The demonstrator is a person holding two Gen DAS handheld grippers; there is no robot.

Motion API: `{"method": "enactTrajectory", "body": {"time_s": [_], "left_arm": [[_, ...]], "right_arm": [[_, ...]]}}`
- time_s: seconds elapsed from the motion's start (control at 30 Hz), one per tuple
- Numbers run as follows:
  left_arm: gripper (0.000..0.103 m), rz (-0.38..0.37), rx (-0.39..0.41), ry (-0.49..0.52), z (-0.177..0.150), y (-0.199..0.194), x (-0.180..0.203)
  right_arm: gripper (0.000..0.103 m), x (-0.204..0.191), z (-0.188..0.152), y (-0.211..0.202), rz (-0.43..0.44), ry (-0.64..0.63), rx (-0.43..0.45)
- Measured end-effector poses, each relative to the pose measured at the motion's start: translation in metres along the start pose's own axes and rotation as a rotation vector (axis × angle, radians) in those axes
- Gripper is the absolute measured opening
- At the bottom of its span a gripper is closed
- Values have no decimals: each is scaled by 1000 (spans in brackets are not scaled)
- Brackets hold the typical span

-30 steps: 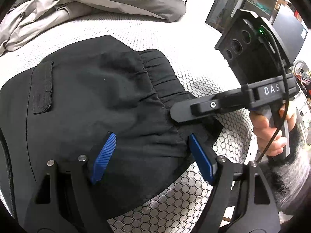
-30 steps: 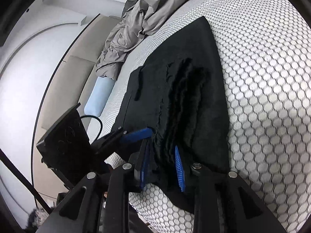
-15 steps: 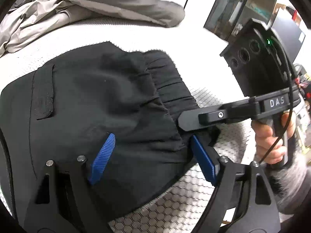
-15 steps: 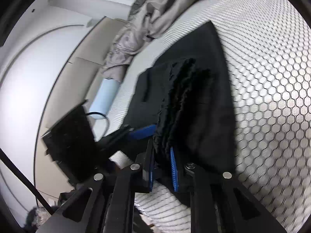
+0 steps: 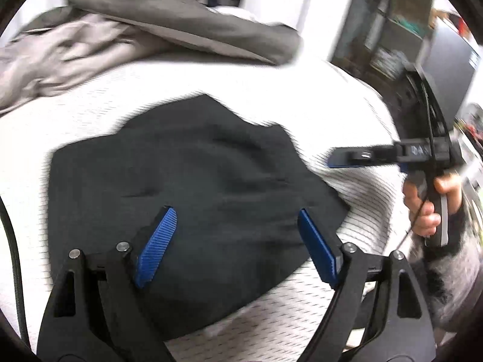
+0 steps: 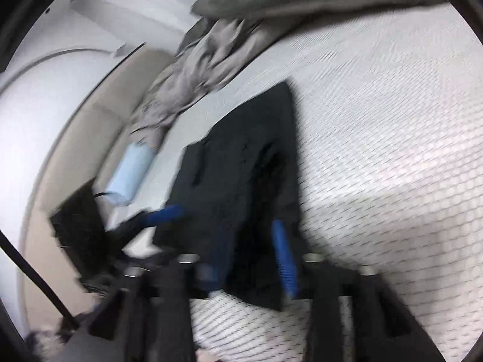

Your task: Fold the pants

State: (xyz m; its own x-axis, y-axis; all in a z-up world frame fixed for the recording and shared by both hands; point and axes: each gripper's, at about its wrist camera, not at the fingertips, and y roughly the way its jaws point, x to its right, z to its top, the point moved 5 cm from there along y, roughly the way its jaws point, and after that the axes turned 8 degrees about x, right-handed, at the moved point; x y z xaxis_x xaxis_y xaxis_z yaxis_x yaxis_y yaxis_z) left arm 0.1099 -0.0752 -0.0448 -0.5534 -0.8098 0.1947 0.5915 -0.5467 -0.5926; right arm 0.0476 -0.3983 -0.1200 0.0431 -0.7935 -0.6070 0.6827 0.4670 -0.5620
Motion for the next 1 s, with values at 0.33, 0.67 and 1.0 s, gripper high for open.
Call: {"method": "enactTrajectory", "body": {"time_s": [0.33,0.67,1.0], "left_arm": [[102,212,32,-338,-27,-40,-153],[55,-26,-124,-534,-64,-28,-155],[24,-35,-58,-458,-52,-34,-147]], "right_arm": [[68,-1,-4,32,-6,4,-77],[69,9,-12,36,-53,14,-100],[25,-14,-1,37,42,12,-22]]}}
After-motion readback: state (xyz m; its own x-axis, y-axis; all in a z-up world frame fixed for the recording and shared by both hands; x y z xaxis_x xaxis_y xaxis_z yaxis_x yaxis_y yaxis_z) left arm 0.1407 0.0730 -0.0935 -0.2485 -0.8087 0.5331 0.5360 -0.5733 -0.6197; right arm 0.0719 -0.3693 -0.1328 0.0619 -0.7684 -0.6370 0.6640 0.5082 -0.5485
